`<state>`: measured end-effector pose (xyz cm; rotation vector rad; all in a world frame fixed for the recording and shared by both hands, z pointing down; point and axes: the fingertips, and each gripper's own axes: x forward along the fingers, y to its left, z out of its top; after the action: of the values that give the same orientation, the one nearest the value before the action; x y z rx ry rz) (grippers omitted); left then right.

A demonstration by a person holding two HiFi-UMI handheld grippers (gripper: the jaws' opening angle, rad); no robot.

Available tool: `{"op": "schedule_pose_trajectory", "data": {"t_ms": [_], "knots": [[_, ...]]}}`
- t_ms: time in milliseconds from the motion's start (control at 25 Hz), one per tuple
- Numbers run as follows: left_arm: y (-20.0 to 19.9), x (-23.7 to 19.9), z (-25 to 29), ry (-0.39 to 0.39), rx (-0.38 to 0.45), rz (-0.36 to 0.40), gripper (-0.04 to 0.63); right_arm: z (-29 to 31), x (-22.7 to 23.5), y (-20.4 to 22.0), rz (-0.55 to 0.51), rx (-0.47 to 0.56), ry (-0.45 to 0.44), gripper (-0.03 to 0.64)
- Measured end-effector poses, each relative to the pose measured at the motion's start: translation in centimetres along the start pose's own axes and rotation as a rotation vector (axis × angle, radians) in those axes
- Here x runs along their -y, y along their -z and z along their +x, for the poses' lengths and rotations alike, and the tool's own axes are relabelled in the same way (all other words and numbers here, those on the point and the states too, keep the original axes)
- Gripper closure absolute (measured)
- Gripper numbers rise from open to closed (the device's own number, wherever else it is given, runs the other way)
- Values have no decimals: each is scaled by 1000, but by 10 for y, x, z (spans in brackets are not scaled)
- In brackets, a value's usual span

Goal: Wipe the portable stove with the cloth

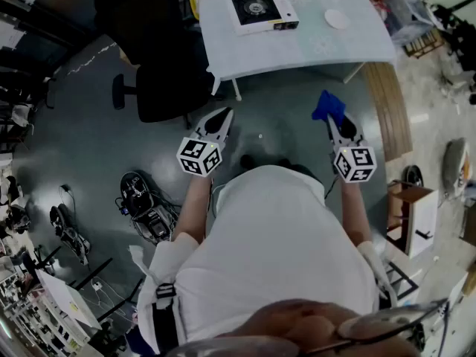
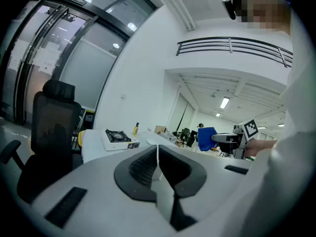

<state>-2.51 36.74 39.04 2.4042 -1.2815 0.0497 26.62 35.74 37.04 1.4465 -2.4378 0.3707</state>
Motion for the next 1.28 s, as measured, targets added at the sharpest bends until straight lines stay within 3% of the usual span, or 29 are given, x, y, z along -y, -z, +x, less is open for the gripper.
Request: {"op": "schedule_pose_trajectory", "data": {"t_ms": [1280], "knots": [[7,-37,-8,72,-49,-9,554,15,-29,5,45,-19,73,494]]}}
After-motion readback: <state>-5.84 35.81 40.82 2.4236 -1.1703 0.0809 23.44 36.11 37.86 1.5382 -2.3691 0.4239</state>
